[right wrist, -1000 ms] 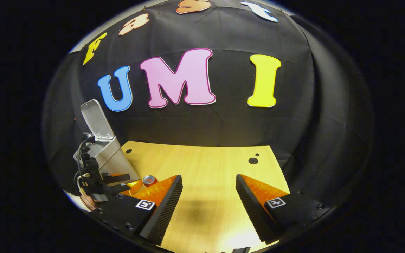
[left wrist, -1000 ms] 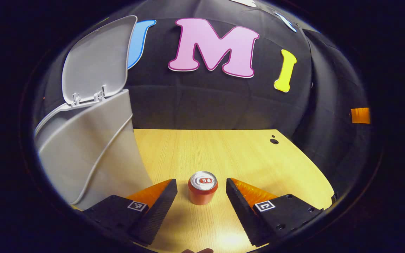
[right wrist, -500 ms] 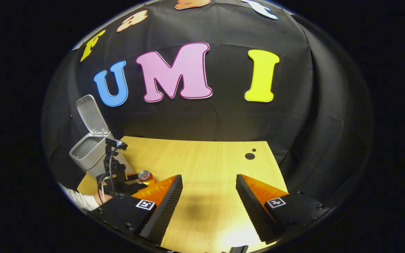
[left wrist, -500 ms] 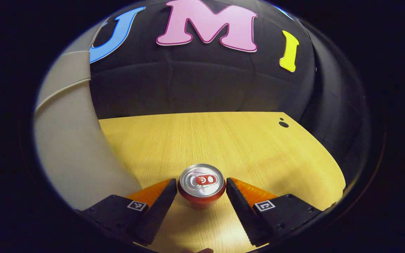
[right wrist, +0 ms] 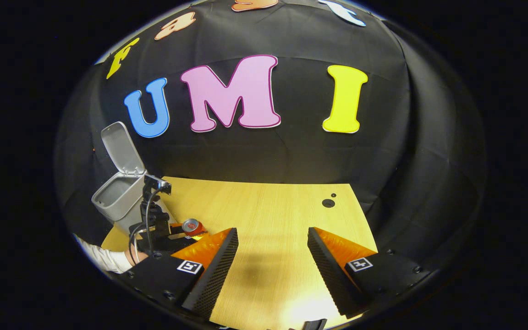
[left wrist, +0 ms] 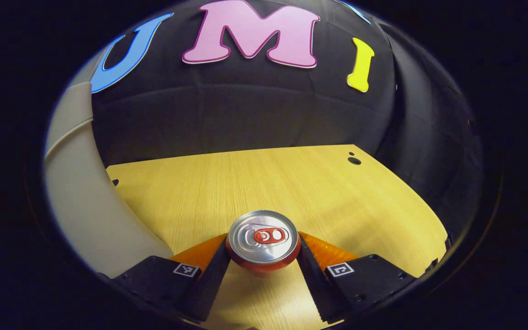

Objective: Press the lid of the desktop garbage bin to open it, pick up the crumpled paper on the desktop and throw it into the bin, then pick up the pop can on the desktop and drop it into the bin, and finally close the garbage bin lid.

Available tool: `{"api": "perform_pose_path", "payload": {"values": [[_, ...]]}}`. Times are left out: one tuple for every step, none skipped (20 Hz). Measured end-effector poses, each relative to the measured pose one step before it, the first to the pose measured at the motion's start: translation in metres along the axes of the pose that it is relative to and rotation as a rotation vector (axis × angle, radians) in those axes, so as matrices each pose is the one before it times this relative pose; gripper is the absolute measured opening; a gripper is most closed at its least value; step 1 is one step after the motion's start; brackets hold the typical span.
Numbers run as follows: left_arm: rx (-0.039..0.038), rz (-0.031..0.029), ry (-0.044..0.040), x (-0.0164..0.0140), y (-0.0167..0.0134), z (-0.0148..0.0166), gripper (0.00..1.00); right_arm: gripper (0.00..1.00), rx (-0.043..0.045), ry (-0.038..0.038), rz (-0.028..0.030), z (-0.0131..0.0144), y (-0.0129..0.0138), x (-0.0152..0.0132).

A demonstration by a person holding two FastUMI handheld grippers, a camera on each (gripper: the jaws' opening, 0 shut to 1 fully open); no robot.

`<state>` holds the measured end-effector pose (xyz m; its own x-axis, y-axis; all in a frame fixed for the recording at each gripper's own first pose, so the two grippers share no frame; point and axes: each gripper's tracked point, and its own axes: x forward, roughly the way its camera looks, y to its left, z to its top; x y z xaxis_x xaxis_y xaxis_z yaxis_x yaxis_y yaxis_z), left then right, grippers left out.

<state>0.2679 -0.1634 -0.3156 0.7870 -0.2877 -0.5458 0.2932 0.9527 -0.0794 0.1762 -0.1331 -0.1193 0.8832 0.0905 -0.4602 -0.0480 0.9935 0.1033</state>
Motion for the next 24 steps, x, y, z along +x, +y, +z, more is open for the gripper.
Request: {"api": "perform_pose_path", "payload": {"values": [[0.00476, -0.01124, -0.01446, -0.00894, -0.00605, 0.00995, 0.86, 0.98, 0.00044, -0.00735, 0.00003, 0.00171, 0.00192, -0.00109], [0.00469, -0.01878, -0.01917, -0.01070, -0.00851, 0.01107, 0.84, 0.98, 0.00106, -0.00592, 0.00053, 0.00119, 0.00136, -0.00111], [0.00893, -0.01752, -0.02827, -0.01043, -0.00581, 0.01291, 0.86, 0.98, 0.00136, -0.00524, 0.00236, 0.00114, 0.00230, -0.00171], [0.01307, -0.00807, -0.02339, -0.01318, -0.00115, 0.00911, 0.86, 0.98, 0.00042, -0.00675, 0.00112, 0.00116, 0.00325, -0.00255], [0.01459, -0.00600, -0.02249, -0.01343, -0.00235, 0.01184, 0.86, 0.98, -0.00098, -0.00694, -0.00017, 0.00131, 0.00272, -0.00127], [0.01225, -0.00659, -0.02334, -0.01186, -0.00290, 0.01211, 0.86, 0.98, -0.00049, -0.00503, -0.00015, 0.00107, 0.00129, -0.00208], [0.00944, -0.00472, -0.02548, -0.01299, -0.00235, 0.01447, 0.85, 0.98, -0.00142, -0.00737, -0.00200, 0.00142, 0.00203, -0.00221], [0.00844, 0.00252, -0.02458, -0.01106, 0.00049, 0.01457, 0.86, 0.98, -0.00226, -0.00597, -0.00121, 0.00072, 0.00222, -0.00266], [0.00795, 0.00950, -0.02510, -0.01254, 0.00277, 0.01797, 0.86, 0.98, -0.00087, -0.00472, 0.00010, 0.00082, 0.00197, -0.00218], [0.00276, 0.00947, -0.02416, -0.00906, 0.00301, 0.01892, 0.85, 0.98, 0.00193, -0.00873, 0.00147, 0.00193, 0.00203, -0.00273], [-0.00244, 0.01096, -0.02345, -0.01121, 0.00525, 0.01836, 0.86, 0.98, 0.00298, -0.00737, 0.00223, 0.00178, 0.00381, -0.00157], [-0.00843, 0.01059, -0.01864, -0.00840, 0.00461, 0.01526, 0.85, 0.98, 0.00135, -0.00491, 0.00208, 0.00012, 0.00263, -0.00187], [-0.00715, 0.01063, -0.01390, -0.01162, 0.00731, 0.01496, 0.85, 0.98, 0.00030, -0.00611, 0.00169, 0.00030, 0.00353, -0.00193], [-0.00008, 0.02045, -0.00952, -0.01077, 0.01160, 0.01222, 0.85, 0.98, 0.00050, -0.00303, 0.00495, -0.00026, 0.00427, -0.00107], [0.00283, 0.01883, -0.01054, -0.01075, 0.01234, 0.01251, 0.85, 0.98, -0.00004, -0.00308, 0.00628, -0.00059, 0.00498, -0.00107], [0.00442, 0.02345, -0.01096, -0.00966, 0.01191, 0.00925, 0.85, 0.98, -0.00110, -0.00452, 0.00722, 0.00028, 0.00555, -0.00106], [0.00114, 0.02644, -0.01142, -0.00792, 0.01572, 0.00854, 0.85, 0.98, -0.00286, -0.00535, 0.00823, 0.00027, 0.00562, -0.00013], [-0.00078, 0.03168, -0.00135, -0.00768, 0.01805, 0.00393, 0.85, 0.98, -0.00436, -0.00256, 0.00888, -0.00041, 0.00593, -0.00047], [-0.00776, 0.03322, 0.00128, -0.00853, 0.01917, 0.00383, 0.85, 0.98, -0.00392, -0.00240, 0.00839, 0.00039, 0.00589, 0.00123], [-0.00867, 0.03029, 0.00259, -0.00704, 0.01982, 0.00230, 0.85, 0.98, -0.00153, -0.00347, 0.01184, 0.00102, 0.00676, 0.00067], [-0.00604, 0.03502, 0.00887, -0.00658, 0.02071, 0.00043, 0.85, 0.98, 0.00001, -0.00085, 0.01303, 0.00038, 0.00716, 0.00126], [0.00207, 0.03615, 0.00002, -0.00513, 0.02106, -0.00168, 0.85, 0.98, -0.00058, 0.00084, 0.01167, -0.00081, 0.00622, 0.00194], [0.01201, 0.03995, 0.01669, -0.00394, 0.02093, -0.00621, 0.85, 0.98, -0.00126, -0.00071, 0.01136, 0.00030, 0.00578, 0.00200], [0.00881, 0.03453, 0.02250, -0.00015, 0.01706, -0.00851, 0.85, 0.98, -0.00115, -0.00062, 0.01100, 0.00035, 0.00694, 0.00230]]}}
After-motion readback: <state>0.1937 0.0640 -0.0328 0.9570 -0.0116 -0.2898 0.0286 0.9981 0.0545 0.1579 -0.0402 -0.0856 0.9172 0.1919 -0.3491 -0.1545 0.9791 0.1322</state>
